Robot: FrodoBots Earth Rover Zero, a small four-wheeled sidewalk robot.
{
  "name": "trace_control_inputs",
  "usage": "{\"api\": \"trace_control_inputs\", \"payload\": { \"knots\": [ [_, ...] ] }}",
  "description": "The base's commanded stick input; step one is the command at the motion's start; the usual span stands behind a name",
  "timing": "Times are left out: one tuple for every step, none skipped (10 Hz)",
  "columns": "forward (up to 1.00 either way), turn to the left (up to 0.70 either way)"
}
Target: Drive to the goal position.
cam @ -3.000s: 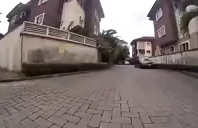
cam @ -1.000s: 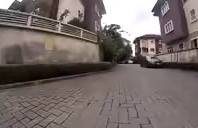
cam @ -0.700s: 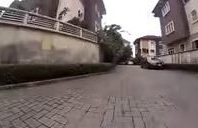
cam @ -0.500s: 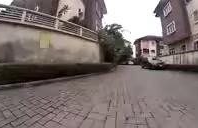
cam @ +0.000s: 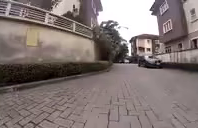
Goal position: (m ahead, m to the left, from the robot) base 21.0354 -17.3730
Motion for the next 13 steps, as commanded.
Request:
{"api": "trace_control_inputs", "payload": {
  "knots": [
    [0.7,0.0],
    [0.7,0.0],
    [0.7,0.0],
    [0.7,0.0],
    [0.7,0.0],
    [0.7,0.0],
    [0.7,0.0],
    [0.7,0.0],
    [0.7,0.0],
    [0.7,0.0],
    [0.7,0.0],
    [0.7,-0.35],
    [0.7,-0.35]
  ]
}}
